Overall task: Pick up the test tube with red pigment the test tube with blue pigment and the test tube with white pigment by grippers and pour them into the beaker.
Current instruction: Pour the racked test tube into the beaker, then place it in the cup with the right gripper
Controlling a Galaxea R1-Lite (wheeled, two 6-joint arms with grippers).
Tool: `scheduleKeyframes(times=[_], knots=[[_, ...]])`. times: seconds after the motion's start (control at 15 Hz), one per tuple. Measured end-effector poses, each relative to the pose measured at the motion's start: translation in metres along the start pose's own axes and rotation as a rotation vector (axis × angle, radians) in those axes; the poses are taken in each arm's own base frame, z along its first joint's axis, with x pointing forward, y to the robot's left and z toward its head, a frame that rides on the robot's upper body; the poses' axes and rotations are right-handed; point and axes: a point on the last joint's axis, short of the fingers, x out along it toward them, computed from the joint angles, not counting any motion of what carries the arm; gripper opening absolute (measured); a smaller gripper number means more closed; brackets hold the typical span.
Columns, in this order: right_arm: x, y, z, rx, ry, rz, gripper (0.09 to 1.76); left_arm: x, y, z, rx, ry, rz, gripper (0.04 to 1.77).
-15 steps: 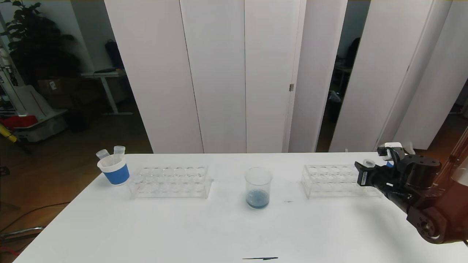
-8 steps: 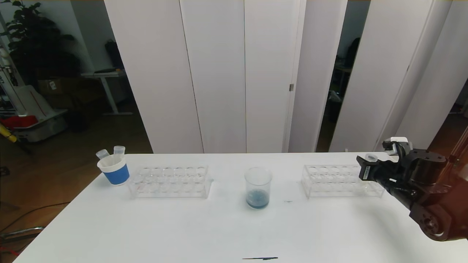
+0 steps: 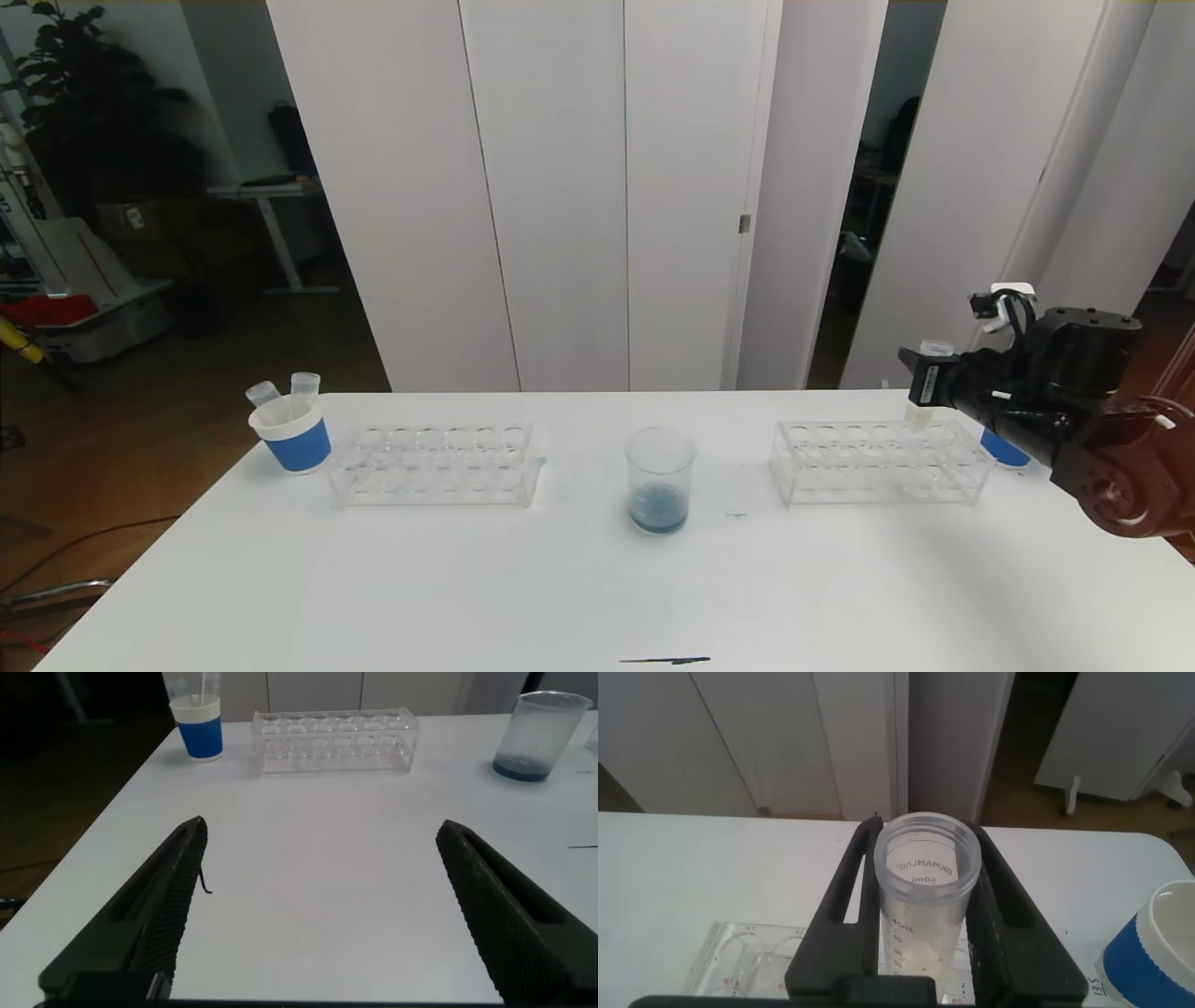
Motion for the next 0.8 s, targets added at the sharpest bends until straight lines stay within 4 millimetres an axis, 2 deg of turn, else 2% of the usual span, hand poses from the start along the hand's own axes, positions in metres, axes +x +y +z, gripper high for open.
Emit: scheduleKeyframes(times=[0.27,0.53,0.67,0.8], knots=[[0.014,0.026,0.051,-0.013,0.013,0.104,0.6,0.0,0.0,0.0,0.0,0.0,-0.001,1.75],[0.025,0.071,0.098,-0.041,-0.068,0.282,0.6,0.0,0.0,0.0,0.0,0.0,-0.001,1.75],[0.031,0.1,0.105,-0.114,-0.116,0.379,0.6,0.0,0.0,0.0,0.0,0.0,-0.001,1.75],[0.033,0.126,0.099,-0.19,-0.126,0.451,0.6,0.0,0.0,0.0,0.0,0.0,-0.001,1.75]])
